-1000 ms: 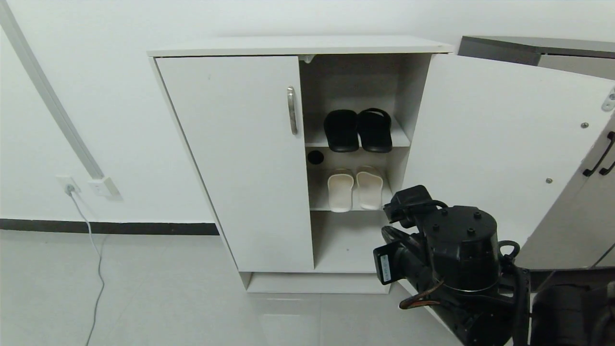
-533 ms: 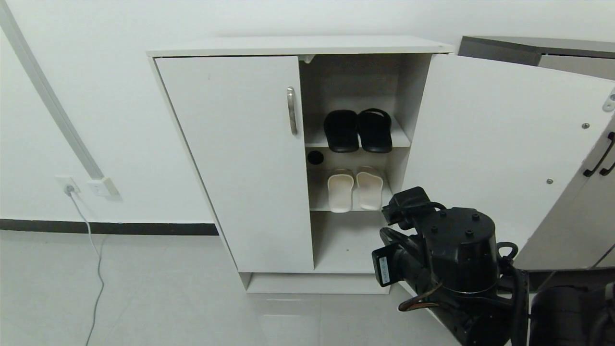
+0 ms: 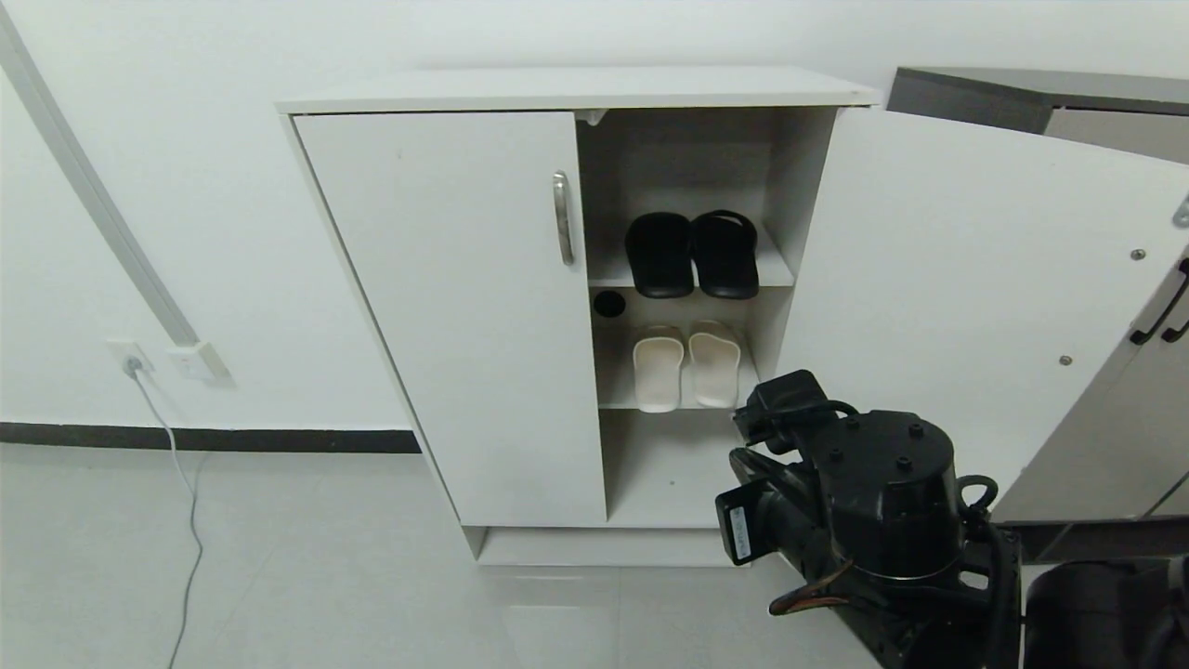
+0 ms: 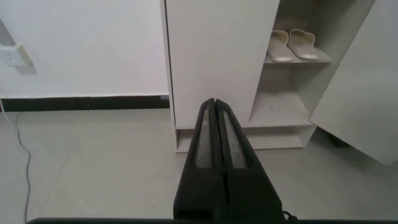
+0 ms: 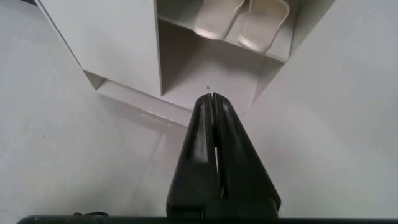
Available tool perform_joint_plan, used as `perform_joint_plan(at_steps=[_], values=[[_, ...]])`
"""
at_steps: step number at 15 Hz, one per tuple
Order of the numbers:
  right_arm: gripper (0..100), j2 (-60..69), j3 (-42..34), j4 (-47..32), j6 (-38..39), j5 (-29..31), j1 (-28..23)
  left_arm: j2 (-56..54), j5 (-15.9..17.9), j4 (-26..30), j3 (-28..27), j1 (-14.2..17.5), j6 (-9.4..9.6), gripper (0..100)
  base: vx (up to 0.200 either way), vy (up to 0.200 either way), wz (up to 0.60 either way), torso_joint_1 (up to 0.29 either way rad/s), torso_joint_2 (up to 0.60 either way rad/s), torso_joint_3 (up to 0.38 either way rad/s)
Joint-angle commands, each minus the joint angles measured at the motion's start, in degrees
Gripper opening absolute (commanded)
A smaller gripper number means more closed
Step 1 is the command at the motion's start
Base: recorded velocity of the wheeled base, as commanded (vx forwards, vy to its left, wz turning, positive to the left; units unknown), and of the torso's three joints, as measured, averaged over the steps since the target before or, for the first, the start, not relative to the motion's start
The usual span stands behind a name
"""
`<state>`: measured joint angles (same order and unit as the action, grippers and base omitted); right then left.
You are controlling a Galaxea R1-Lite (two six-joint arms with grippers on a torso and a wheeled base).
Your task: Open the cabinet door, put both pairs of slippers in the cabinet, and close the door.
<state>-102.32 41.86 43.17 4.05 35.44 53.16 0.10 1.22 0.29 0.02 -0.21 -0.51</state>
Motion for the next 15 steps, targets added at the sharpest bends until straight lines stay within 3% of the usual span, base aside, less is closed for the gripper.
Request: perform_joint_plan(at_steps=[1, 6, 15], values=[[0, -0.08, -0.03, -0.1, 0.0, 0.07, -0.08, -0.01, 0.01, -0.12, -0.02, 0.03, -0.02, 0, 0.0, 0.0, 0.0, 0.027, -0.22, -0.364], [0, -0.08, -0.11, -0.01, 0.0, 0.07, -0.08, -0.01, 0.01, -0.12, -0.02, 0.03, -0.1, 0, 0.0, 0.0, 0.0, 0.057, -0.5, -0.364], [0, -0.08, -0.55, -0.1, -0.09, 0.07, -0.08, -0.01, 0.01, -0.12, -0.02, 0.03, -0.1, 0, 0.0, 0.0, 0.0, 0.14, -0.47, -0.331]])
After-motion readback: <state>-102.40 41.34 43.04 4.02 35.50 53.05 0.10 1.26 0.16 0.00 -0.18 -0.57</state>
